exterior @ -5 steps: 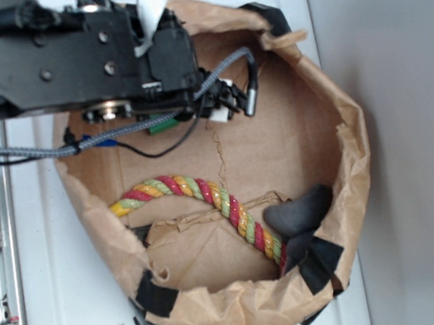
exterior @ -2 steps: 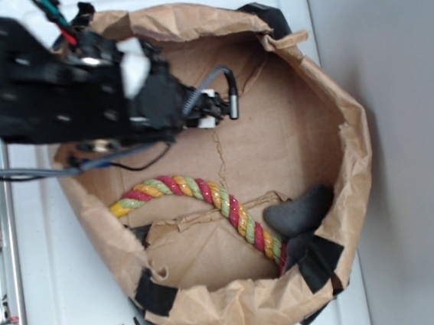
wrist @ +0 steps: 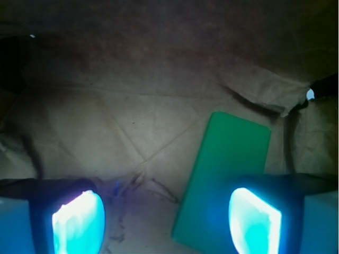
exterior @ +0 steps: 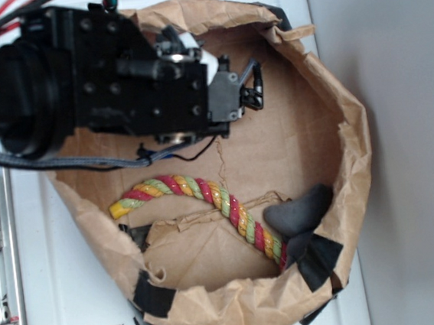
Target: Grab the green block.
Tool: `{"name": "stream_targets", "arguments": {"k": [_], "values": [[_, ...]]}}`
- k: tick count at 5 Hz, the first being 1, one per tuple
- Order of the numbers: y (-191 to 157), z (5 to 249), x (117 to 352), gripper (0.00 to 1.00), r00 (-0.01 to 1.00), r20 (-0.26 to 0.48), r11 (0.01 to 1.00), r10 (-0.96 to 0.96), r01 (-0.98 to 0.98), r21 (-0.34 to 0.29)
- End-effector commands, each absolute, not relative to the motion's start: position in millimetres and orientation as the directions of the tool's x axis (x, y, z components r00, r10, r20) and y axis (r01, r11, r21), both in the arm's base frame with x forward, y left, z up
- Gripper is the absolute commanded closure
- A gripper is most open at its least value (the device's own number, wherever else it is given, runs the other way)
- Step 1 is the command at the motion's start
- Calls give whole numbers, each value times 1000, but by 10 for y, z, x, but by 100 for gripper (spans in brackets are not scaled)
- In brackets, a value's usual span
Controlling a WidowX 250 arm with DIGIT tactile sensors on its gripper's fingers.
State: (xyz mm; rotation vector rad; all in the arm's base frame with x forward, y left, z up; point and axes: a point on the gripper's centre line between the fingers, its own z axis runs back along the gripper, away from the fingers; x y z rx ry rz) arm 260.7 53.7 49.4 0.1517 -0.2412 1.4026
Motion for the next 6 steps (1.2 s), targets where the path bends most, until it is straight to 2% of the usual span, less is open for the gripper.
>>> {"name": "stream_targets", "arguments": {"k": [1, 2, 3, 4, 5, 6], "values": [[559, 718, 2759, 0, 106, 266, 118, 958, -993, -30], [536, 787, 2781, 0, 114, 278, 102, 954, -993, 55], [482, 895, 2712, 0, 138, 236, 124, 962, -990, 72], [454, 882, 2680, 0, 140, 196, 129, 971, -989, 67], [499, 775, 2652, 0, 162, 137, 161, 977, -987, 17], [523, 646, 2699, 0, 141, 128, 139, 982, -990, 23]]}}
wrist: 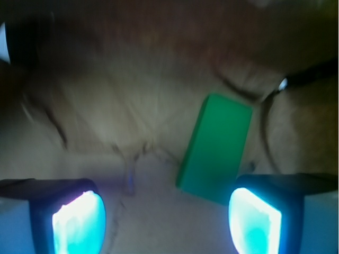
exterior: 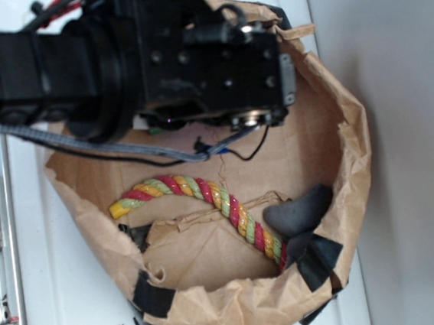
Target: Grab the green block.
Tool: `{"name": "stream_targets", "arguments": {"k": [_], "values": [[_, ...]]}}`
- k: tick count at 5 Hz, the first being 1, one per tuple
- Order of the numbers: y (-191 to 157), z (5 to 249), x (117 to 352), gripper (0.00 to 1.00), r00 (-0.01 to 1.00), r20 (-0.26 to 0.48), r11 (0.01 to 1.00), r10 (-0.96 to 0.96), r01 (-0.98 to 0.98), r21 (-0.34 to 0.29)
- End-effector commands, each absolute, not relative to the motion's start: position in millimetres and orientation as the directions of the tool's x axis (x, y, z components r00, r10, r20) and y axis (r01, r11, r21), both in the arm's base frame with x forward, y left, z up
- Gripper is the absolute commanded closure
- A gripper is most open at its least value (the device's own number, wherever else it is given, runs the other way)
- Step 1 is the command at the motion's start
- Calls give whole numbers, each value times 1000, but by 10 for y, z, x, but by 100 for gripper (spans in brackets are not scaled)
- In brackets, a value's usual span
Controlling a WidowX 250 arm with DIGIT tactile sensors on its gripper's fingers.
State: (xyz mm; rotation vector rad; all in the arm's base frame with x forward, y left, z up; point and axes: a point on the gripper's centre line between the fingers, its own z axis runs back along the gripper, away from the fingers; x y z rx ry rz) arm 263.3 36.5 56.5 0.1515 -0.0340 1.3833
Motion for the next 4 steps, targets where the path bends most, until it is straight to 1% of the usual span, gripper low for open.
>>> {"name": "stream_targets", "arguments": {"k": [1, 2, 3, 4], "values": [[511, 521, 2743, 0, 113, 142, 110, 983, -994, 26], [514, 364, 2758, 0, 101, 181, 99, 978, -995, 22], [548, 183, 2778, 0, 112, 219, 119, 969, -993, -20], [574, 148, 2733, 0, 110, 234, 120, 966, -992, -32]]}}
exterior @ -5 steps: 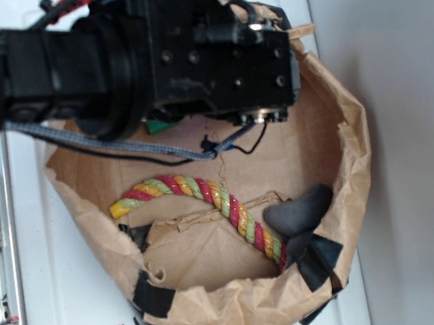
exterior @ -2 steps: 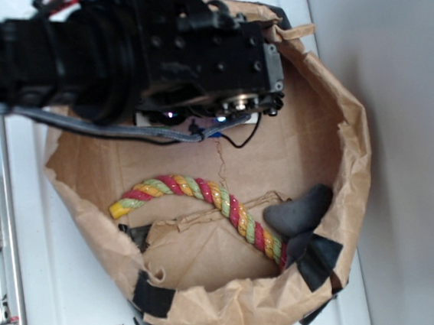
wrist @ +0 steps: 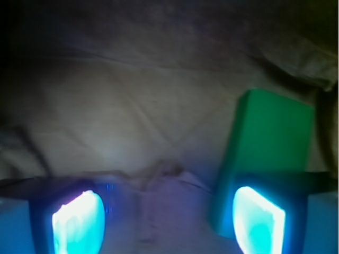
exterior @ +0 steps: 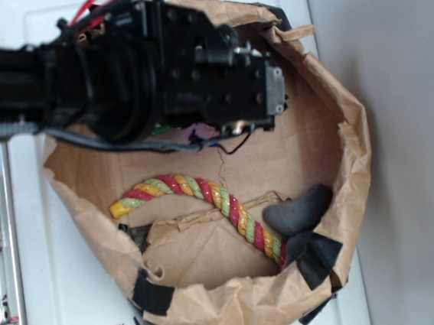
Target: Grab the green block.
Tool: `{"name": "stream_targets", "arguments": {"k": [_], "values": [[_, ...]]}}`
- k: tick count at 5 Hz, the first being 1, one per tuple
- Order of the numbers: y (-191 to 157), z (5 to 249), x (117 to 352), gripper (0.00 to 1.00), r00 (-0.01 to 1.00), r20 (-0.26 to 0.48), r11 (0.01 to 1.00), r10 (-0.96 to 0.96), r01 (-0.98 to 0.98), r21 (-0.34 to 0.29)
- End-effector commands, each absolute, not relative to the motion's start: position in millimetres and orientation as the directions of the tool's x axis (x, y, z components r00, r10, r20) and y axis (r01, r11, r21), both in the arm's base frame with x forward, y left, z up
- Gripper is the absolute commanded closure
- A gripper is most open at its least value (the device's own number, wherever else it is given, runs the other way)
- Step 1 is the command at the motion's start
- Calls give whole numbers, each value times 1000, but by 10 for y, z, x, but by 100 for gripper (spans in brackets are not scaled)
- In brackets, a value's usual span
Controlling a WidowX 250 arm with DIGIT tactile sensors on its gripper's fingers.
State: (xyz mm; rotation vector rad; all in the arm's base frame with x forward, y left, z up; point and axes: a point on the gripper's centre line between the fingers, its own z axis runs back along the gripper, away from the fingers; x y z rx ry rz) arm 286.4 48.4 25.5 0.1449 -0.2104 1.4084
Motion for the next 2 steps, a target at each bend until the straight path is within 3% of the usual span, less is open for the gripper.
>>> {"name": "stream_targets", "arguments": {"k": [1, 2], "values": [[562, 137, 2714, 100, 105, 240, 121, 965, -991, -52], [590, 161, 2654, 100, 106, 238, 118, 966, -992, -39]]}}
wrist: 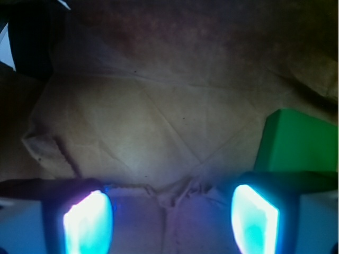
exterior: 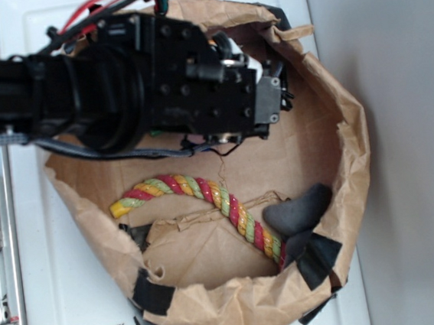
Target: Grab the green block.
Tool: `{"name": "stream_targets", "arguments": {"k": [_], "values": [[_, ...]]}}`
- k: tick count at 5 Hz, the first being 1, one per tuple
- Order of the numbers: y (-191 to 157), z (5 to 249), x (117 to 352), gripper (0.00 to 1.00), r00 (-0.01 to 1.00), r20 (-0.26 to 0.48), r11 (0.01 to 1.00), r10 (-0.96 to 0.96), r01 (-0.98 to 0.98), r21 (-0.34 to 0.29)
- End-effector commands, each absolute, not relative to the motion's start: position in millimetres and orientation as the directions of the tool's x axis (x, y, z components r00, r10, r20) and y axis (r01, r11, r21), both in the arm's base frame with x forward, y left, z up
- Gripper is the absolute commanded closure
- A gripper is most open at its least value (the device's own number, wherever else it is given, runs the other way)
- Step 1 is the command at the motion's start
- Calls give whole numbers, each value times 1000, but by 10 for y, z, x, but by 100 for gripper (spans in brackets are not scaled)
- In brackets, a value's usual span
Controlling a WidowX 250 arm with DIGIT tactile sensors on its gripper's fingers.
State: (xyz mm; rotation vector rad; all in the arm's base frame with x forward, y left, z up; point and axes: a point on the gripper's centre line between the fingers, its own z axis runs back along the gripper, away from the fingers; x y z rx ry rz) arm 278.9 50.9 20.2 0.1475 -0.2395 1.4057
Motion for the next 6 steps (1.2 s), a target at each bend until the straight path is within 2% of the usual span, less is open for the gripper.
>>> {"name": "stream_targets", "arguments": {"k": [1, 2, 3, 4, 5, 6], "values": [[605, 267, 2605, 9, 123, 211, 131, 970, -991, -22], [639, 423, 2571, 0, 139, 174, 144, 975, -989, -15], [681, 559, 2535, 0, 138, 169, 140, 976, -990, 1], [712, 732, 2314, 0, 127, 153, 124, 980, -992, 30], [694, 862, 1975, 0, 141, 95, 145, 985, -989, -37], [583, 804, 1924, 0, 122, 90, 134, 988, -982, -135]]}}
